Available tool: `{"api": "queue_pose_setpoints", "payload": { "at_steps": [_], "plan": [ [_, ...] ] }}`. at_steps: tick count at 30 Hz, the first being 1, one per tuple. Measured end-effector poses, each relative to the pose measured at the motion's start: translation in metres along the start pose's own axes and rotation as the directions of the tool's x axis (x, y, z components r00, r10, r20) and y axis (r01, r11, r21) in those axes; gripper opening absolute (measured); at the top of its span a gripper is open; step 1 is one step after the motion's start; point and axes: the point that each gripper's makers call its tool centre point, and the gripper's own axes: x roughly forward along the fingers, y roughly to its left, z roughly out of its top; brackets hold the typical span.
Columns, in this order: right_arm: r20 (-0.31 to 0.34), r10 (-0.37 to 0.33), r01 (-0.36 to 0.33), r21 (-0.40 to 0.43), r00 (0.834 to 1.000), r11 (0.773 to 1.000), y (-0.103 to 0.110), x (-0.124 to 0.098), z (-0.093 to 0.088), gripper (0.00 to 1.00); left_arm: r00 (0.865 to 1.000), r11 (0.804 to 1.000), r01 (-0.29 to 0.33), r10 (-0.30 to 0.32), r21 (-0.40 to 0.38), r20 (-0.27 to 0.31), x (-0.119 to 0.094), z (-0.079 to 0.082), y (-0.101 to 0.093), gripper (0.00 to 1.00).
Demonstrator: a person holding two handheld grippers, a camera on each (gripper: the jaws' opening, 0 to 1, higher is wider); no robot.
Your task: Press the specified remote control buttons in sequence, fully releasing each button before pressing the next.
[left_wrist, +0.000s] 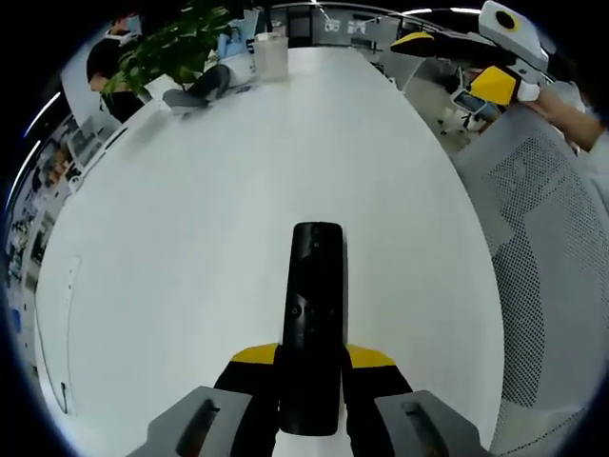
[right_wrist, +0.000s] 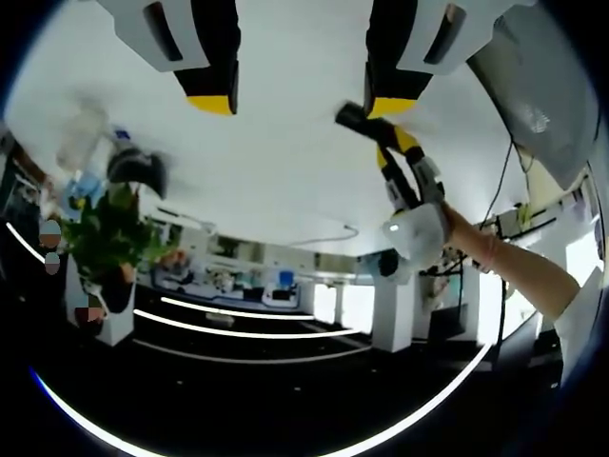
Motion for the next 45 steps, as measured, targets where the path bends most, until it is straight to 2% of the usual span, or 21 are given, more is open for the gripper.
{"api": "queue_pose_setpoints", "payload": {
  "at_steps": [18, 45],
  "plan": [
    [0.001, 0.001, -0.001, -0.002, 1.0, 1.0, 0.0, 0.0, 0.0, 0.5, 1.0, 1.0, 0.005, -0.005, 0.01, -0.004, -0.001, -0.001, -0.014, 0.24],
    [-0.007, 0.011, -0.011, -0.016, 1.0, 1.0, 0.003, 0.0, -0.001, 0.5, 1.0, 1.0, 0.014, -0.014, 0.025, 0.004, -0.001, -0.003, -0.045, 0.24]
  ]
}}
